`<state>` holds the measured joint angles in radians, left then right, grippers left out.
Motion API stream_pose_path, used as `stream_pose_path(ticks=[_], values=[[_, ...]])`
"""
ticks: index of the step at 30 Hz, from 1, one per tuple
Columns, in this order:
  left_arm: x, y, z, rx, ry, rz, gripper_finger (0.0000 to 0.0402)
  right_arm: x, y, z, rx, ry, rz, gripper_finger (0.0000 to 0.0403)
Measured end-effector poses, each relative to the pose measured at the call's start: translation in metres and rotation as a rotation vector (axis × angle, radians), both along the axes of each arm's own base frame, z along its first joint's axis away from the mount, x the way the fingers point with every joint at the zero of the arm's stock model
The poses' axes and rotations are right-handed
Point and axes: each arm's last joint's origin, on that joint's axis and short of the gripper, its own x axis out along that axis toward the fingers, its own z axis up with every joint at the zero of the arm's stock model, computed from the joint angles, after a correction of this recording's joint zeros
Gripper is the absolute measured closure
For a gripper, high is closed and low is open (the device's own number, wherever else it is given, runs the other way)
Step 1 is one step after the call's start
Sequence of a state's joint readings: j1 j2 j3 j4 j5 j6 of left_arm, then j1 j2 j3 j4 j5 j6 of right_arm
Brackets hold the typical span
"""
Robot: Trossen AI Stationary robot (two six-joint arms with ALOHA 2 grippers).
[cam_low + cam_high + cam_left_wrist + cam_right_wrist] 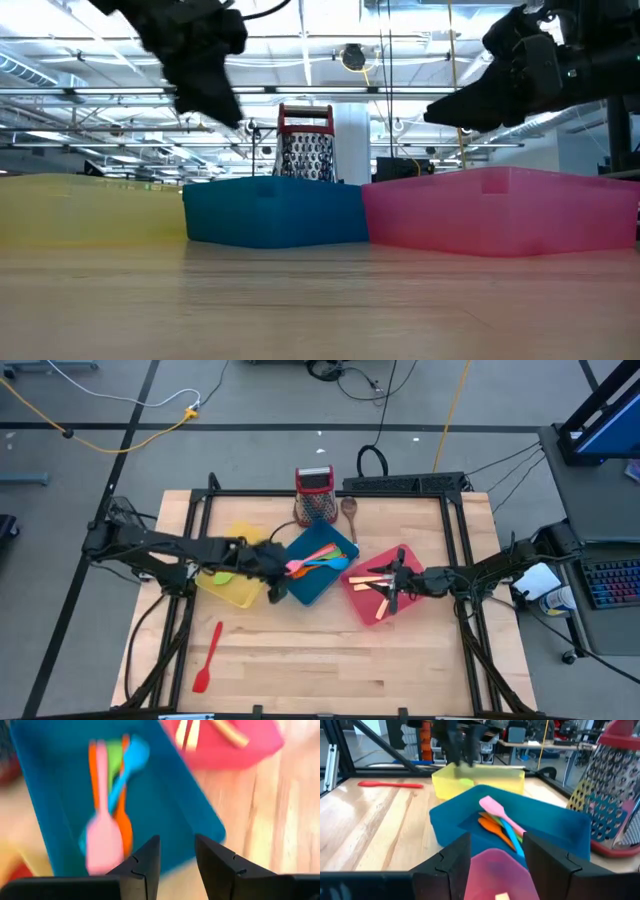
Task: Pick & Place Kitchen Items
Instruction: Put the red spatula into the blue bin
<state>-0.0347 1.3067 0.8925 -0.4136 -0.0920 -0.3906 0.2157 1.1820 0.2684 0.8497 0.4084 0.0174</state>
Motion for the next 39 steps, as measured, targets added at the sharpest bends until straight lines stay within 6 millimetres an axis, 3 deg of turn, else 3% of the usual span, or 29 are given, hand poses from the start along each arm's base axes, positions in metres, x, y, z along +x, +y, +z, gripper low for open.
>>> stream_pose_path(ticks=[6, 13, 21, 31, 39], values=[[-0.022, -0.039, -0.013, -0.162, 0.213, 0.142, 0.0279, 0.000, 0.001, -0.002, 0.000, 0.024, 0.023, 0.0232], [-0.065, -0.081, -0.024, -0.349, 0.557, 0.368, 0.0279, 0.000, 0.002, -0.003, 0.000, 0.035, 0.075, 0.0232], [-0.094, -0.124, -0.031, -0.384, 0.623, 0.435, 0.0279, 0.000, 0.002, -0.004, -0.002, 0.039, 0.074, 0.0232], [-0.133, -0.148, -0.074, -0.465, 0.635, 0.555, 0.0279, 0.000, 0.002, -0.004, -0.002, 0.039, 0.074, 0.0232], [-0.152, -0.147, -0.099, -0.491, 0.691, 0.599, 0.0279, 0.000, 0.002, -0.003, -0.001, 0.038, 0.074, 0.0232]])
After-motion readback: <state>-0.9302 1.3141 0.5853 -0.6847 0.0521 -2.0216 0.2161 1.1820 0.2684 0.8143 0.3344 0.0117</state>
